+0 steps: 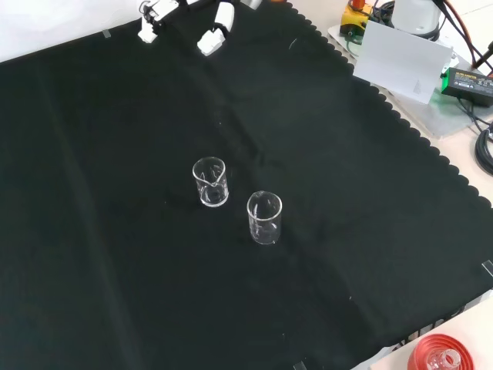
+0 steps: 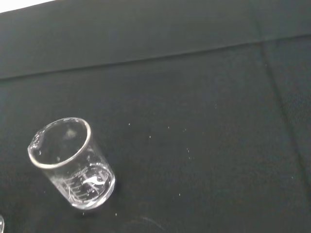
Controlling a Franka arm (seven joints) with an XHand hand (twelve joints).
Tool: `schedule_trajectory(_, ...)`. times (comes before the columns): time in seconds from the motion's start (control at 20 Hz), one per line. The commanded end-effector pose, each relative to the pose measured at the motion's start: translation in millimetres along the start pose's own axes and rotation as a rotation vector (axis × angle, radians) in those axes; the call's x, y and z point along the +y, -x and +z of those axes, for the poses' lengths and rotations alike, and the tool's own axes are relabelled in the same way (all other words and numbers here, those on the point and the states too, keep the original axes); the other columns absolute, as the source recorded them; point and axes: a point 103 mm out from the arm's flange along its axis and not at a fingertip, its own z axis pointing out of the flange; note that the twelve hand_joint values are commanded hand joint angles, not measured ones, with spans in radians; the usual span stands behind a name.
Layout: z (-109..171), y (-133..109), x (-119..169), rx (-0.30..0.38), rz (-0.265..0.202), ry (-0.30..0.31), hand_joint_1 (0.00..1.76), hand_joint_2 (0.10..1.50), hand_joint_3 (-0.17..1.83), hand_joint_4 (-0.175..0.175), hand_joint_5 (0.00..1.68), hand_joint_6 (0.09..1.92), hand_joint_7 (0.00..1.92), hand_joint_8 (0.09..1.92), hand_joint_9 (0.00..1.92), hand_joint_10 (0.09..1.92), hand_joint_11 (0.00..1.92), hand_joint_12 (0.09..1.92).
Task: Pick up the beaker on the right.
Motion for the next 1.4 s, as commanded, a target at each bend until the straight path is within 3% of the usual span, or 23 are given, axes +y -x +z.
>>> schedule_trajectory(0.05,43,8,56,0.125,-0.105,0.008,0.57,0.77,0.56,-0.039,0.22,0.09,0.13,0.58,0.22,0.68,0.0,0.98)
schedule_trajectory(0.7,98,23,88,0.223,-0.163,-0.047,0.59,0.69,0.54,-0.045,0.22,0.09,0.14,0.6,0.23,0.67,0.0,0.97)
schedule_trajectory(1.4,136,17,81,0.294,-0.263,-0.077,0.6,0.65,0.54,-0.051,0.24,0.09,0.18,0.63,0.31,0.67,0.0,1.06)
